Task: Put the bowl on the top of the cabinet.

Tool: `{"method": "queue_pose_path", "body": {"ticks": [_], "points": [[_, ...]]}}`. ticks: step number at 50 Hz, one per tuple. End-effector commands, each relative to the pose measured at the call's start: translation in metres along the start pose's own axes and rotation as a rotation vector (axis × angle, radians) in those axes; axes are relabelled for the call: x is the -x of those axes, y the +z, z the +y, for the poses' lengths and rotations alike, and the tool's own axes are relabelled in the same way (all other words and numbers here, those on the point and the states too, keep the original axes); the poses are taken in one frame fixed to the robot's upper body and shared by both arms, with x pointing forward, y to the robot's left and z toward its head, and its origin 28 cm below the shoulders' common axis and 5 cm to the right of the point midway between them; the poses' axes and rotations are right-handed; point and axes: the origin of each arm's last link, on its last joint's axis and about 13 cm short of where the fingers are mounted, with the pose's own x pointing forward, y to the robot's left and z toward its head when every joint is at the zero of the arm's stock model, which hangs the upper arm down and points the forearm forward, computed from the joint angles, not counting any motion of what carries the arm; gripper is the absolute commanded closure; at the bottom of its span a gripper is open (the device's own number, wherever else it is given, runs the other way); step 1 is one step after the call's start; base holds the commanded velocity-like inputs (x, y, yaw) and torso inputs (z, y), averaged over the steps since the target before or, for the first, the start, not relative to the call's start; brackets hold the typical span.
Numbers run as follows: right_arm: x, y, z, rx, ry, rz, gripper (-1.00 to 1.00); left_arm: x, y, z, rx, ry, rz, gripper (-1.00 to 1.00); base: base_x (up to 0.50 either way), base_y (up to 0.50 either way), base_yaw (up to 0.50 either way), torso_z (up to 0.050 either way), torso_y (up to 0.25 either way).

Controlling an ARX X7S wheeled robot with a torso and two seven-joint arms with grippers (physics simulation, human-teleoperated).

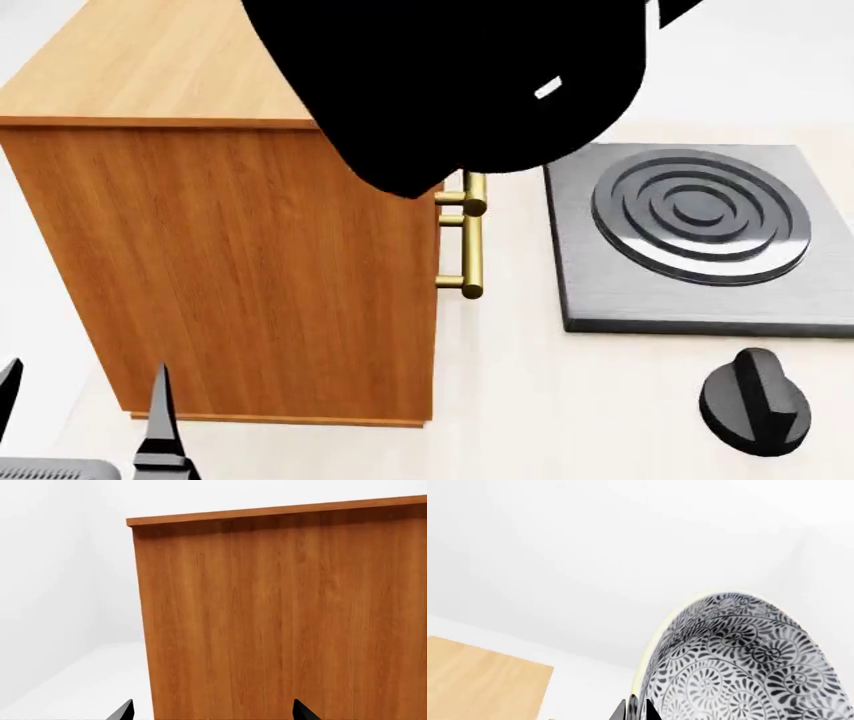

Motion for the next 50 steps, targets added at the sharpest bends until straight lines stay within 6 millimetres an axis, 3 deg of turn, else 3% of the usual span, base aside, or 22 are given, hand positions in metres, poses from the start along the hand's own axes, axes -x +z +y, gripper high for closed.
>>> {"method": "queue_pose_path", "body": {"ticks": [1, 15, 27, 50], "points": [[0.006, 0.011, 0.02, 0.01, 0.031, -0.036, 1.0, 0.001, 0.0, 0.0, 0.009, -0.002, 0.0, -1.0, 0.0, 0.0, 0.0, 0.0, 0.0], [0.001, 0.017, 0.038, -0.005, 0.077, -0.061, 1.0, 0.003, 0.003, 0.001, 0.011, 0.001, 0.002, -1.0, 0.0, 0.0, 0.0, 0.0, 0.0], [-0.016, 0.009, 0.046, 0.009, 0.073, -0.03, 1.0, 0.003, 0.002, 0.0, 0.017, -0.004, 0.006, -1.0, 0.0, 0.0, 0.0, 0.0, 0.001], [-0.039, -0.036, 0.089, 0.066, 0.142, 0.02, 1.0, 0.005, 0.001, 0.003, 0.022, 0.001, 0.008, -1.0, 0.0, 0.0, 0.0, 0.0, 0.0]]}}
